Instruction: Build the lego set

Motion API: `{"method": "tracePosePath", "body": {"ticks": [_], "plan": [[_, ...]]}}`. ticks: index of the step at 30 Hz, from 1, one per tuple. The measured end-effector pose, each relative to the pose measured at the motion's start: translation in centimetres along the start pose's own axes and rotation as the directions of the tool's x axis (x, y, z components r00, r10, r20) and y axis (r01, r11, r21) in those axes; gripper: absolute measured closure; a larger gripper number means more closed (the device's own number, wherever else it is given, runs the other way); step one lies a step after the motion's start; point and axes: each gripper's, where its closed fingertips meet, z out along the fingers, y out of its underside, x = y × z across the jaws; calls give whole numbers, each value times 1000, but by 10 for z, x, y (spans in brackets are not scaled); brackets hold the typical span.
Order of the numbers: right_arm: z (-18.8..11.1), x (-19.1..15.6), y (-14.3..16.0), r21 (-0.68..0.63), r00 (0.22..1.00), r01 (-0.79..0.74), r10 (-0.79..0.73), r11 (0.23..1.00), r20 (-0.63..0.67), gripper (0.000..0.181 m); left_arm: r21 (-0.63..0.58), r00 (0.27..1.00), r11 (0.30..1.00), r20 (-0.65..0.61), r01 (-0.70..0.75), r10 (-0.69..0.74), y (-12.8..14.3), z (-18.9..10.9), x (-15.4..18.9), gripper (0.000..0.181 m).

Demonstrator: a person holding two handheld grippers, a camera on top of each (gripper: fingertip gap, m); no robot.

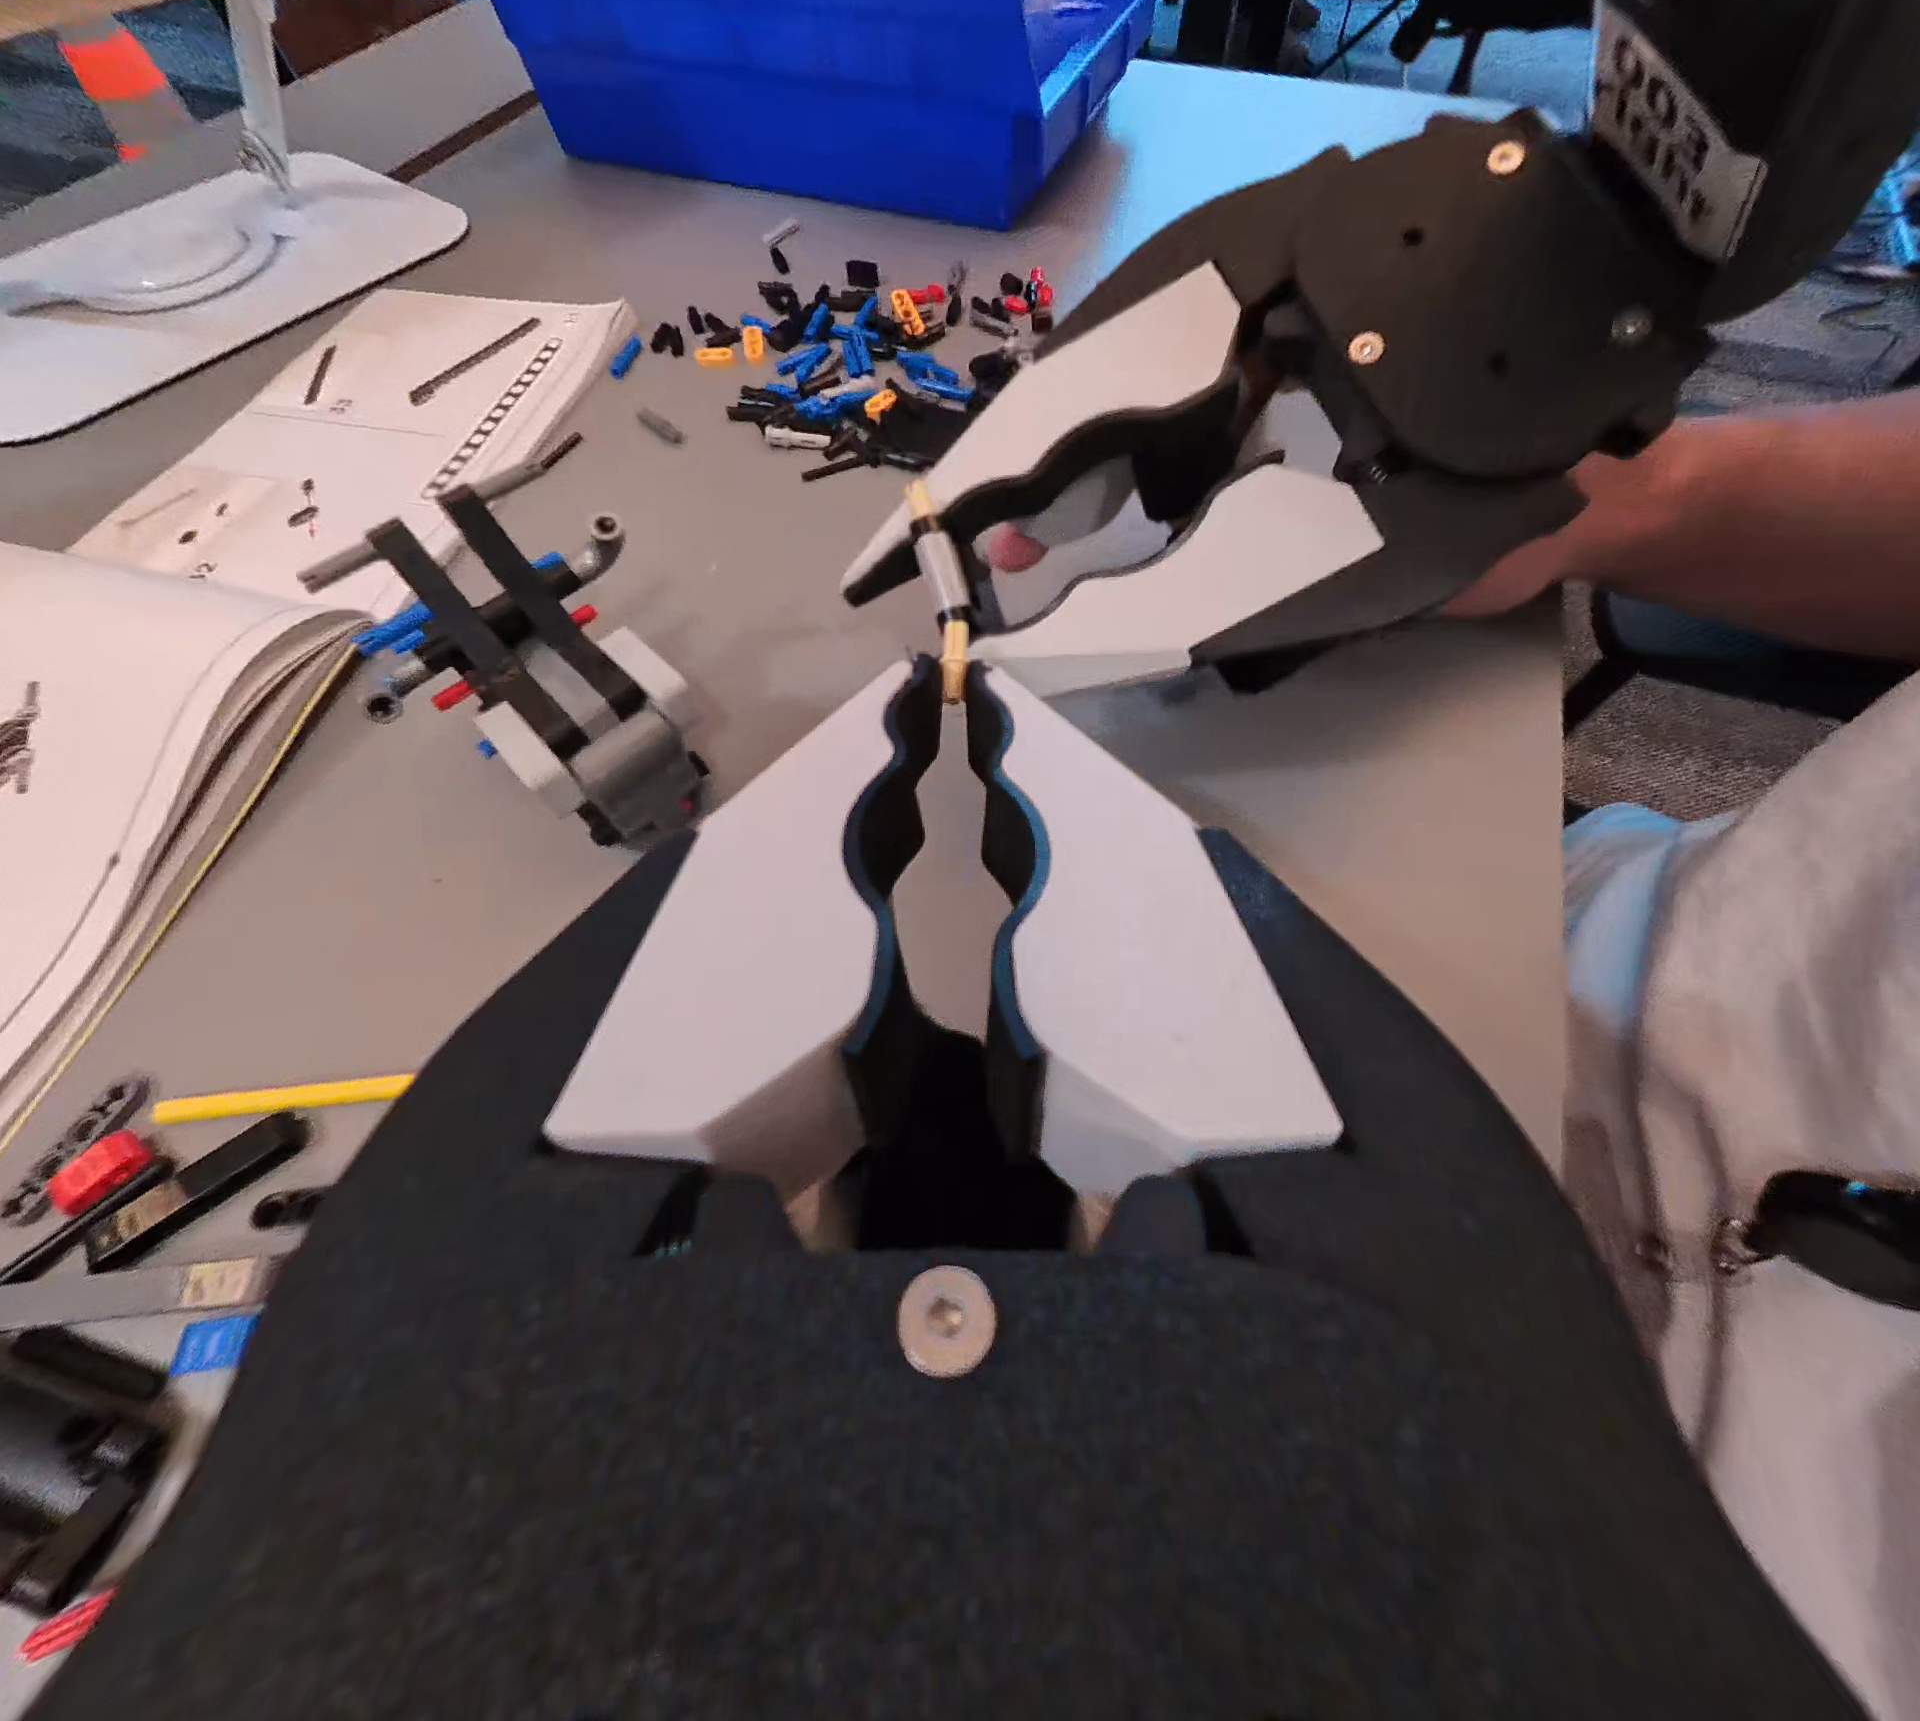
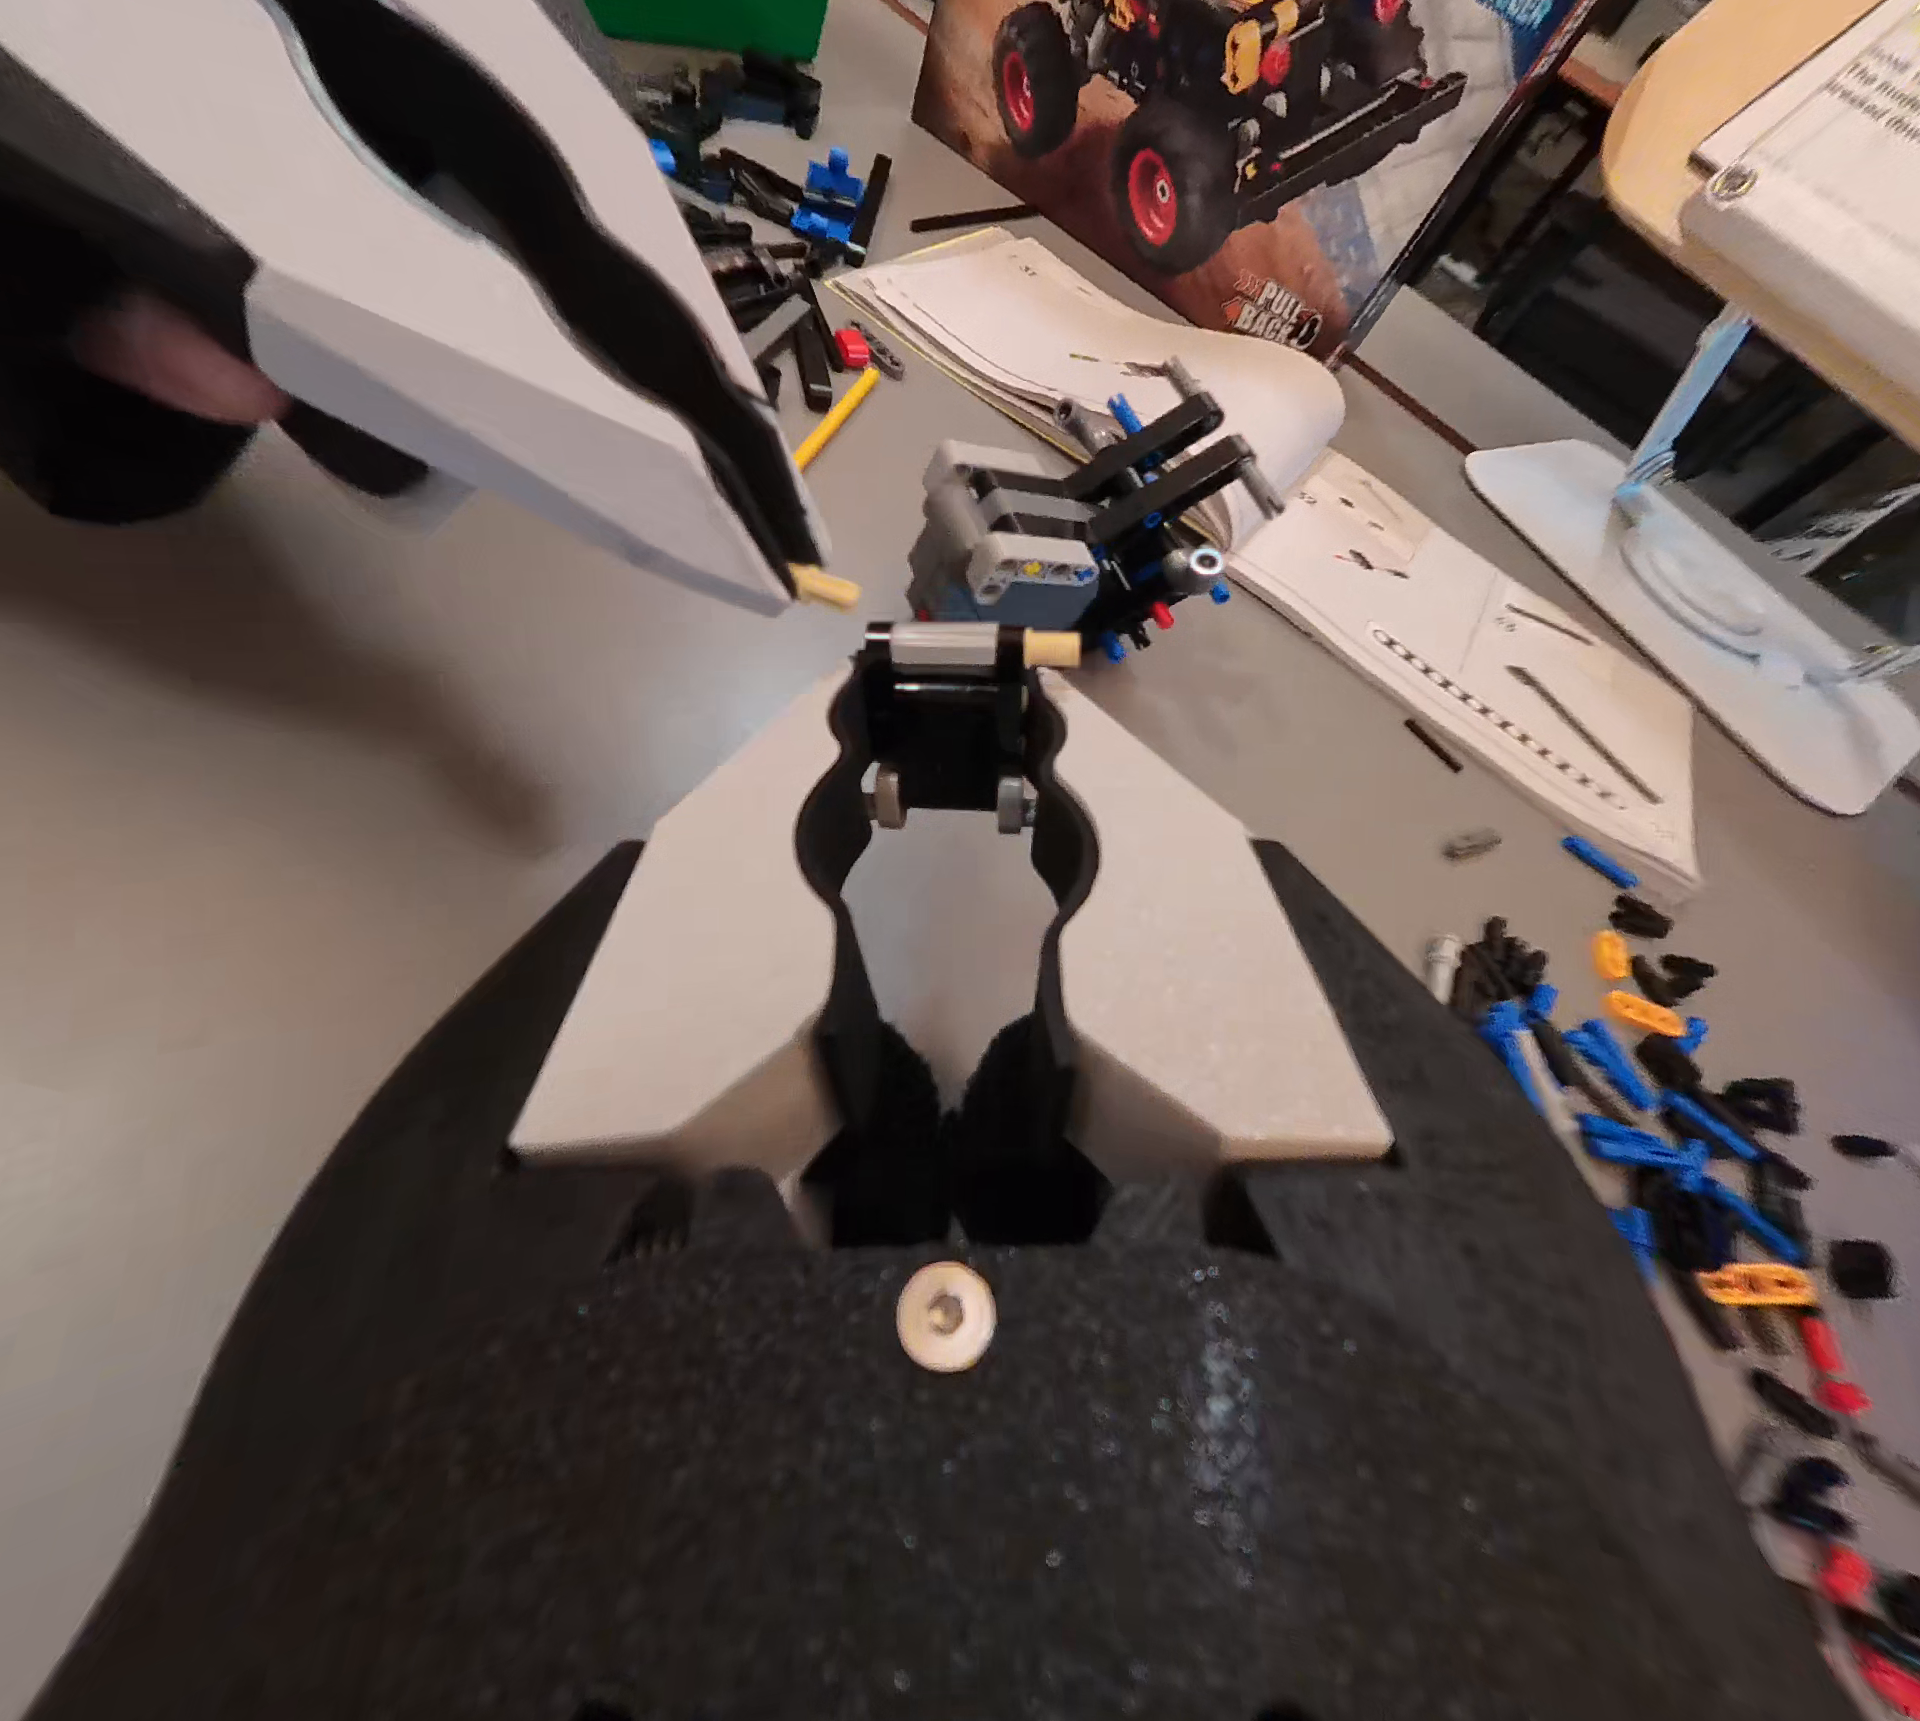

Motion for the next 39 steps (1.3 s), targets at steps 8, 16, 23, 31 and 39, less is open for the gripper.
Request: {"method": "tracePosePath", "body": {"ticks": [8,16,23,31,39], "plan": [[0,-1,-3,20,996,-82,82,996,21,155,-57,994,993,41,107,-105,2,4,2,178],[1,-1,-4,22,998,-57,57,998,-17,155,-48,990,991,75,126,-122,0,3,0,179],[-1,2,-7,44,998,-28,31,999,-62,156,-73,977,976,79,205,-199,-1,3,0,179],[-2,1,-11,69,997,-59,62,996,-41,155,-73,976,975,79,210,-205,-3,1,0,179],[-2,1,-12,75,996,-83,85,994,-23,155,-73,967,966,82,249,-243,-4,0,-2,179]]}}
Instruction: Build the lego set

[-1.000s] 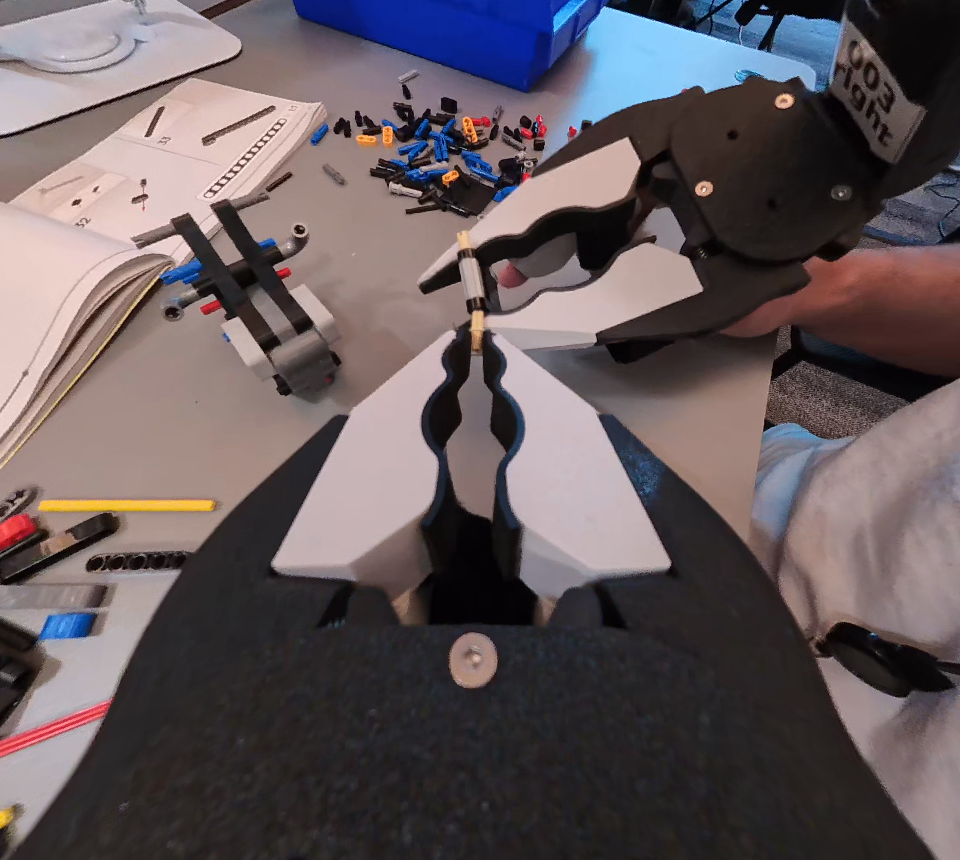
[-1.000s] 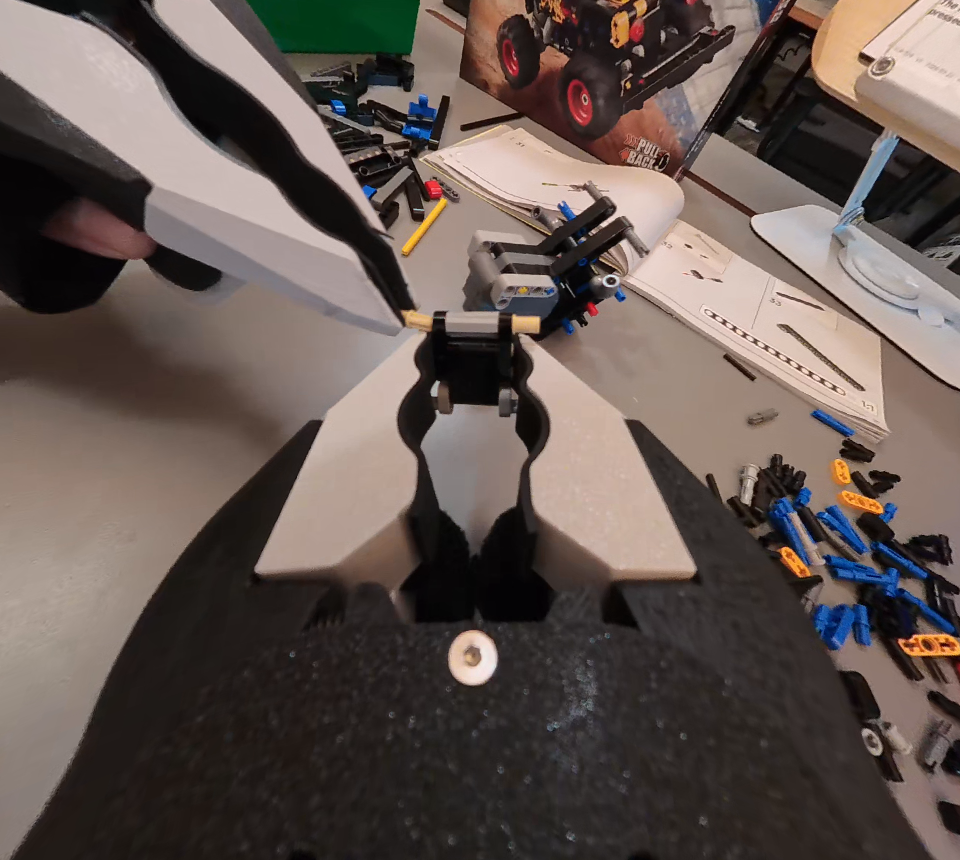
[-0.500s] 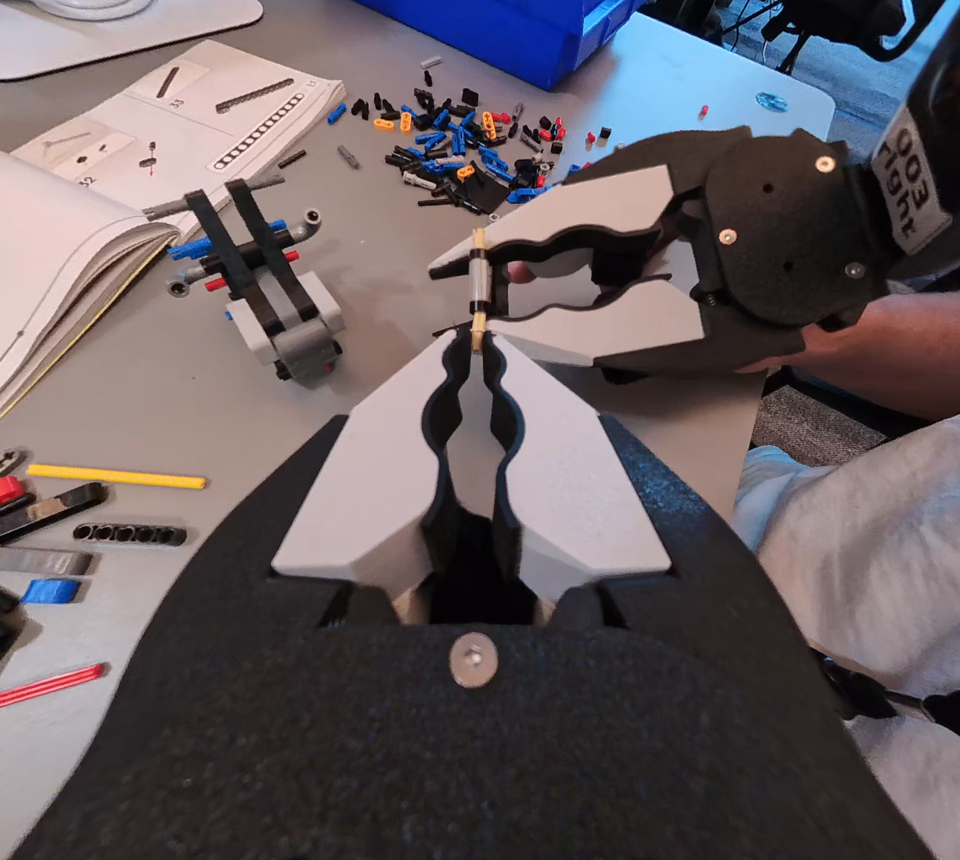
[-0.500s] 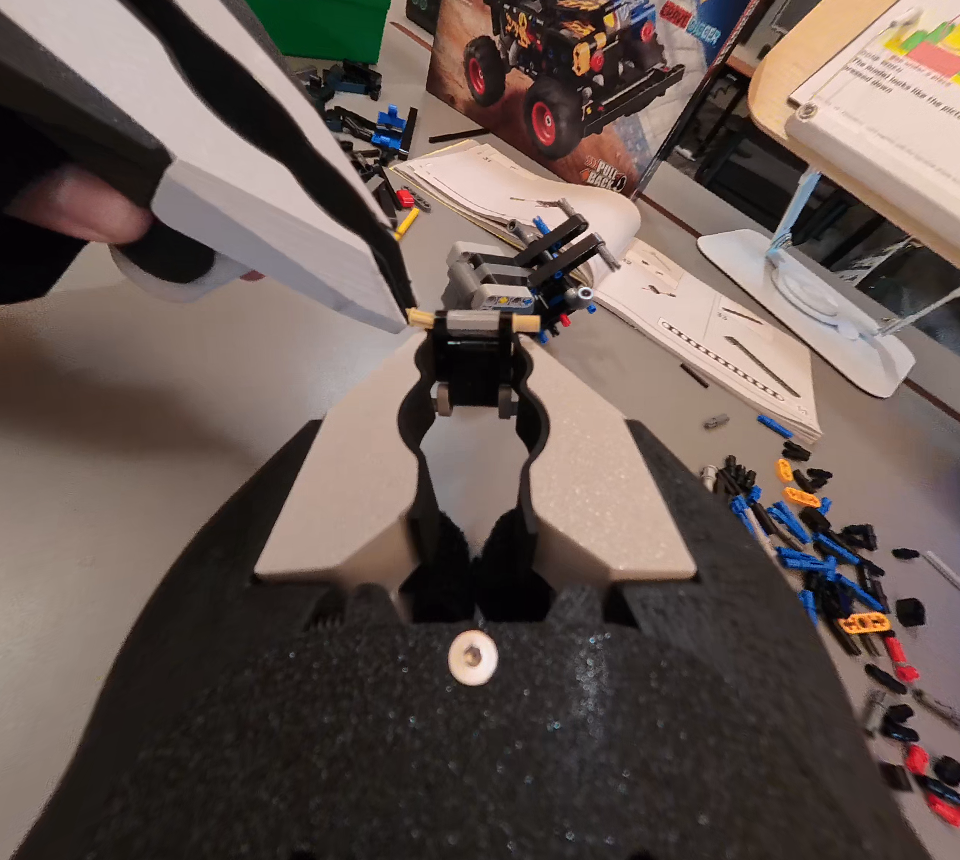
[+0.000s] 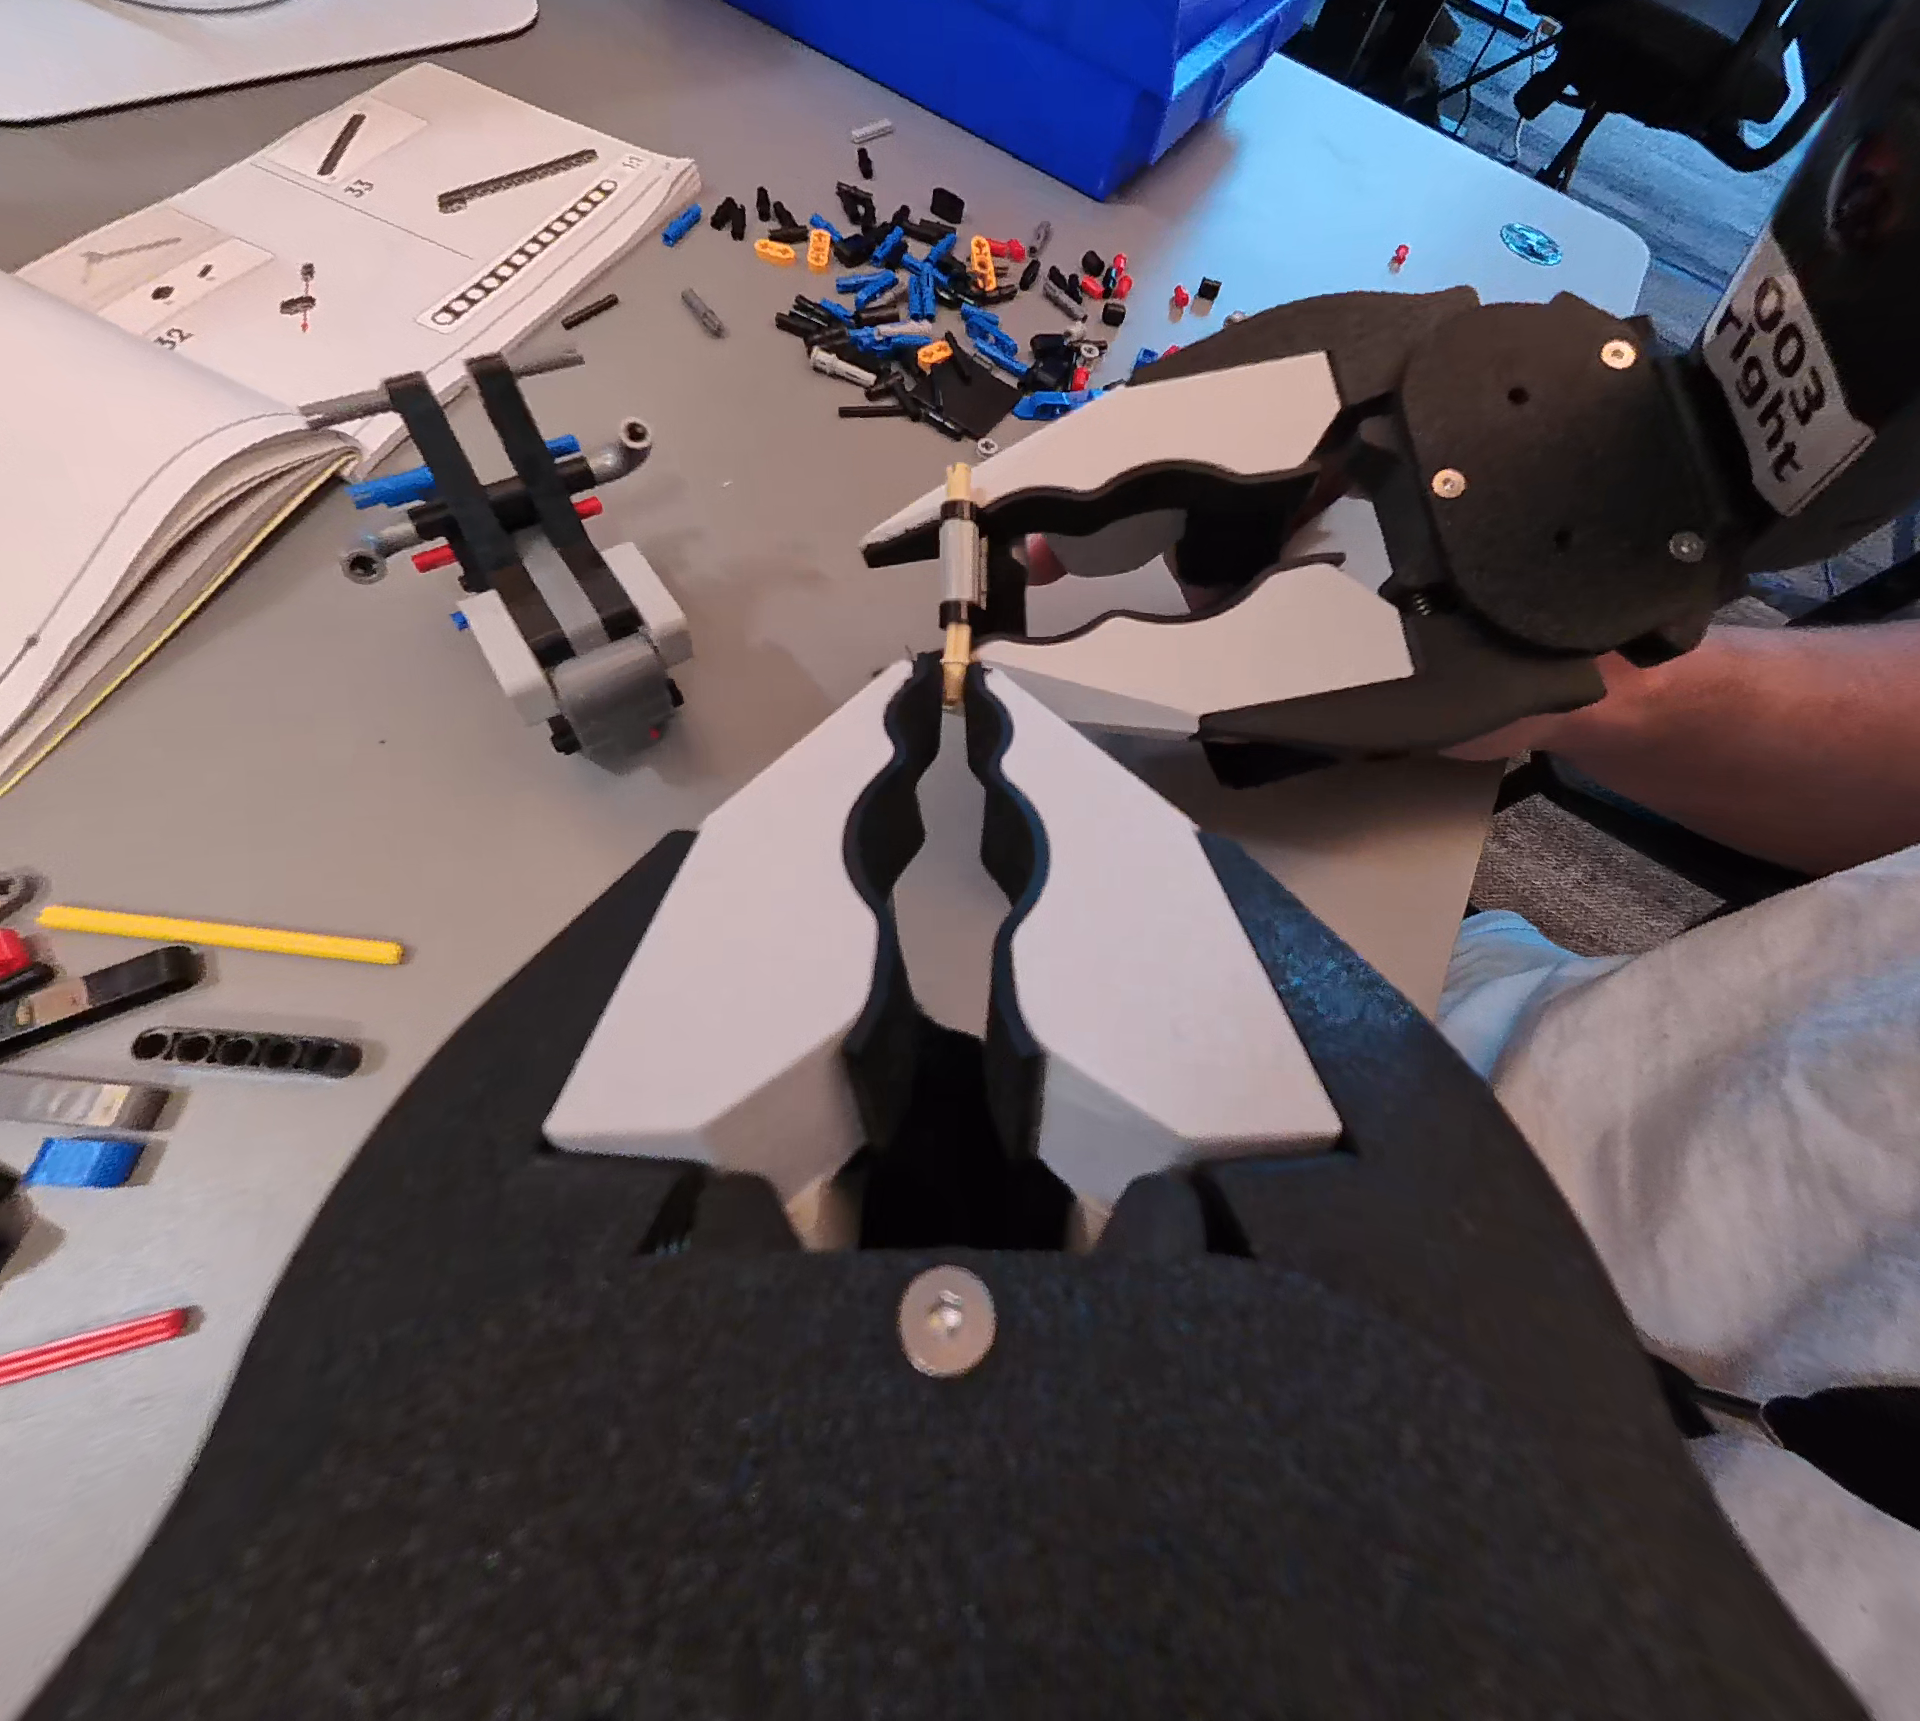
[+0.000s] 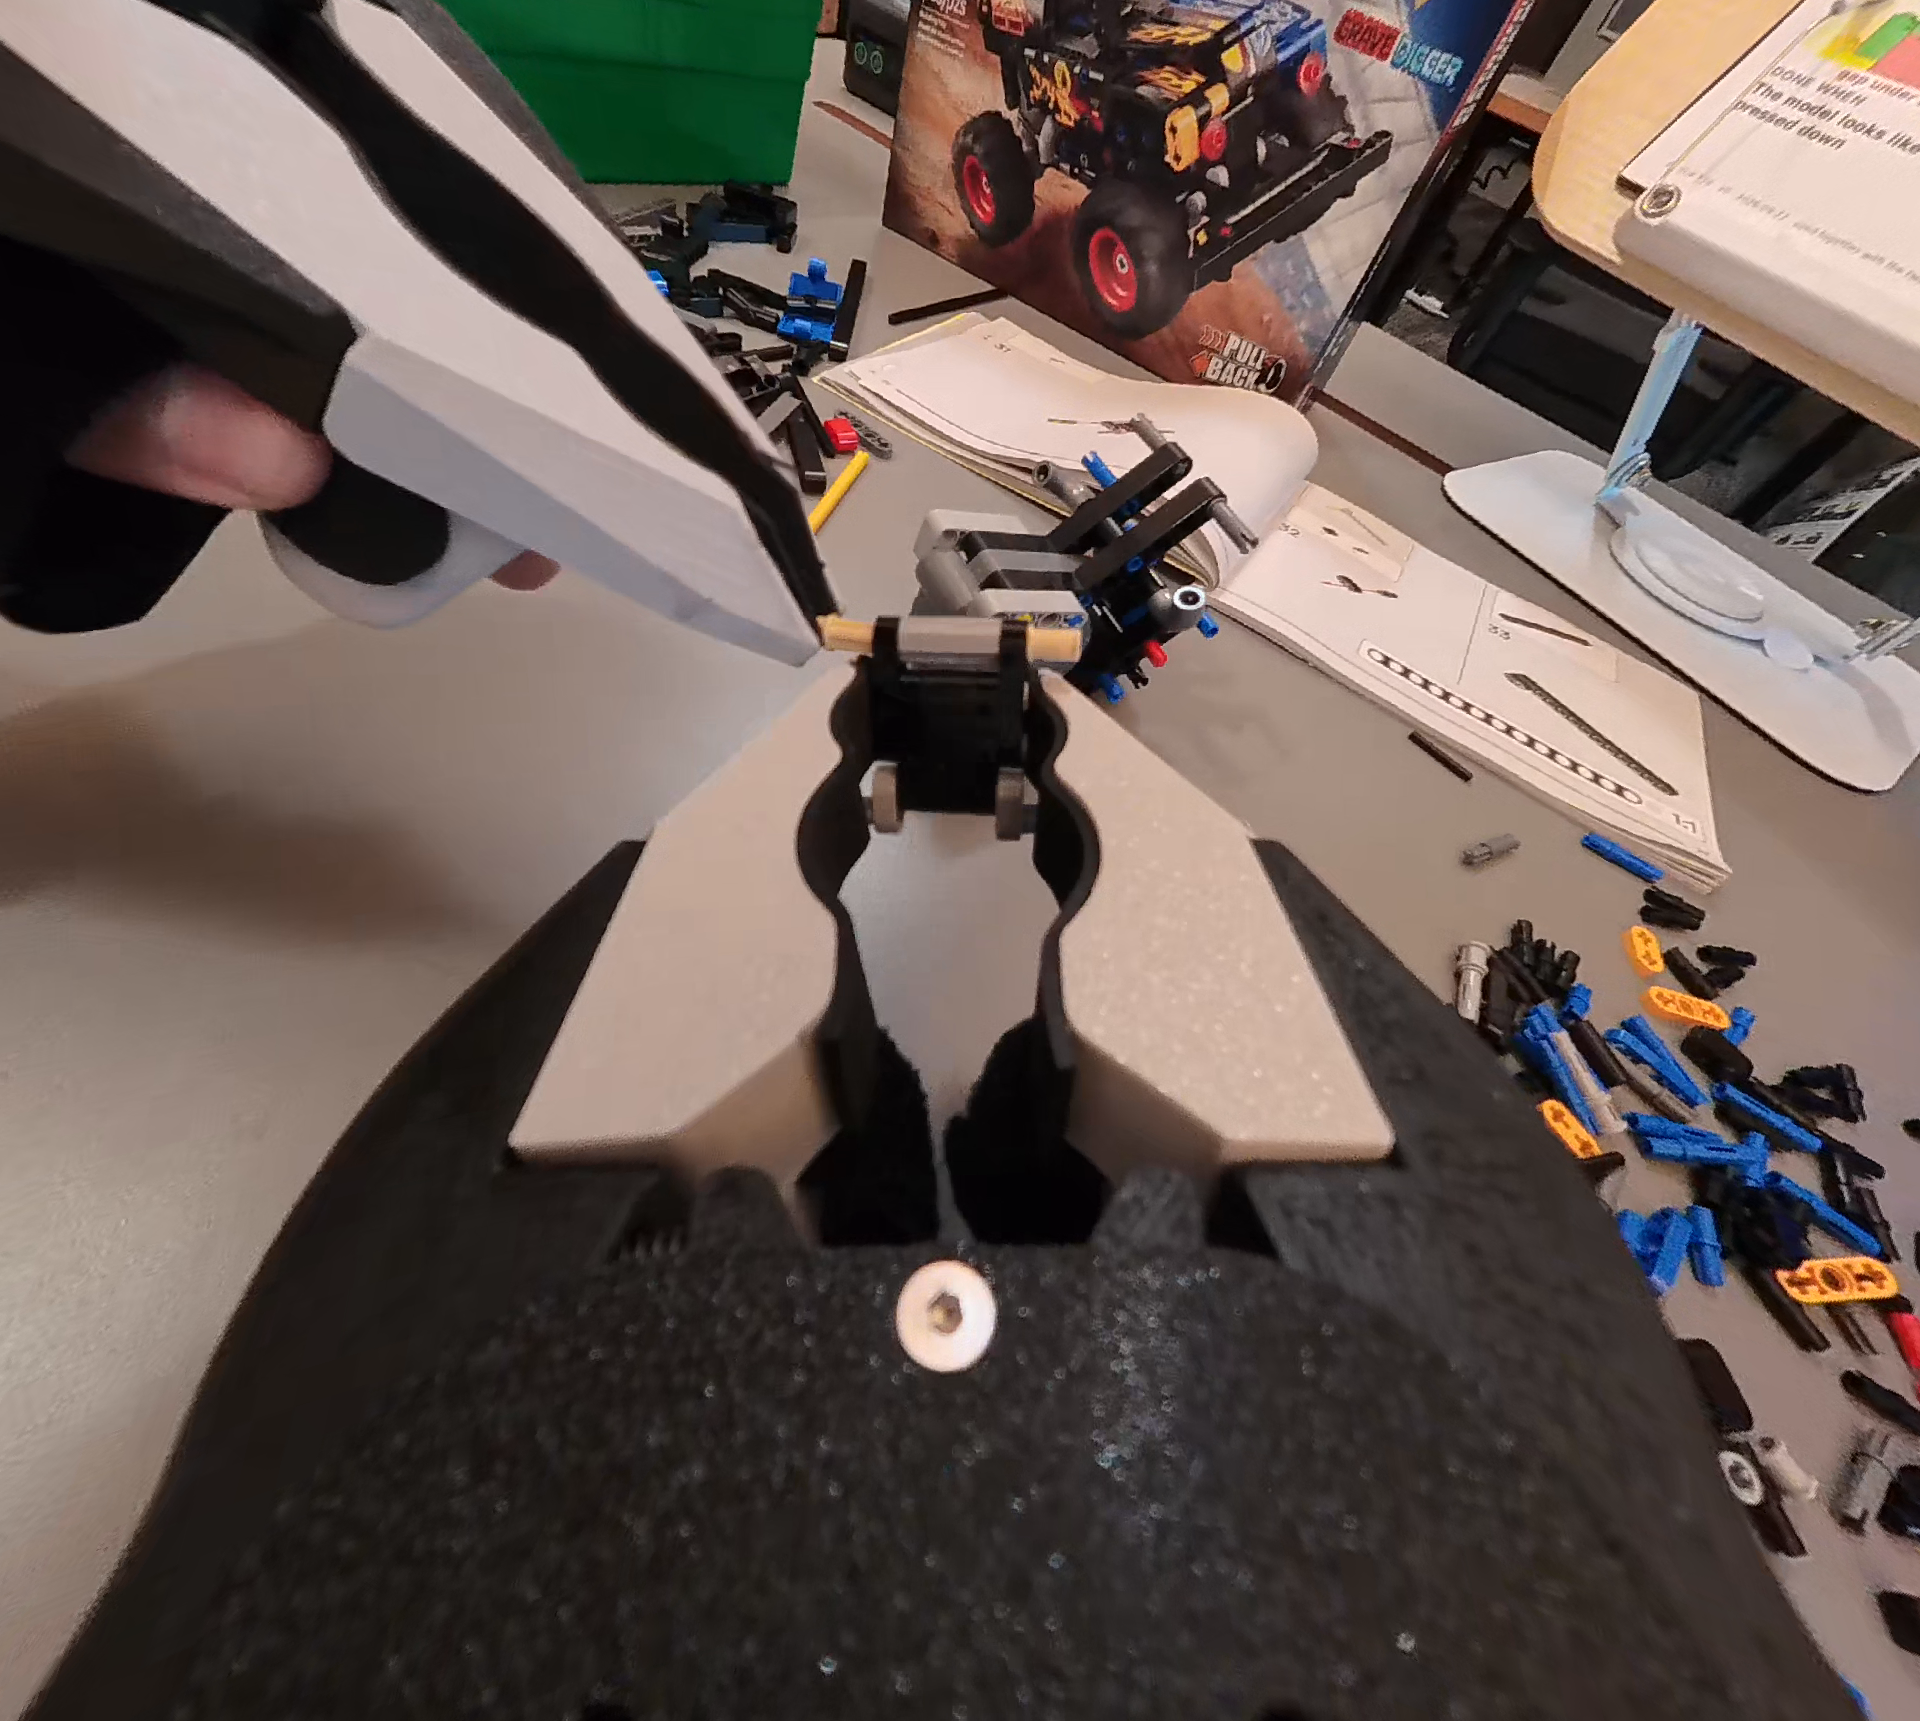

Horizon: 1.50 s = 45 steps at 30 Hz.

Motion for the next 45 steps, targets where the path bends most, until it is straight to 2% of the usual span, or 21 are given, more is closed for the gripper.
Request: {"method": "tracePosePath", "body": {"ticks": [6,10,15,23,31,36,39,45], "plan": [[-1,0,-4,23,999,-49,49,999,23,155,18,1000,1000,7,19,-19,-3,0,-1,179],[-3,-3,-9,47,984,-156,150,987,96,155,41,991,992,-73,119,-116,-7,-3,2,179],[-2,-2,-7,49,999,-31,29,998,35,155,12,993,995,-69,101,-100,-3,-3,2,179],[0,-6,0,0,991,134,-134,991,-13,155,-77,1000,997,-15,-17,16,7,-4,-1,179],[1,-5,1,-8,998,55,-55,998,-4,155,-48,995,996,-66,69,-72,5,-3,-1,179],[1,-4,3,-26,992,116,-118,993,-55,155,-47,990,993,-84,109,-113,7,-1,-2,180],[0,-4,2,-13,996,89,-89,996,-30,155,-25,980,988,-125,151,-153,4,-2,0,179],[0,-3,0,-8,1000,24,-24,1000,-13,155,1,984,991,-116,136,-135,2,1,1,179]]}}
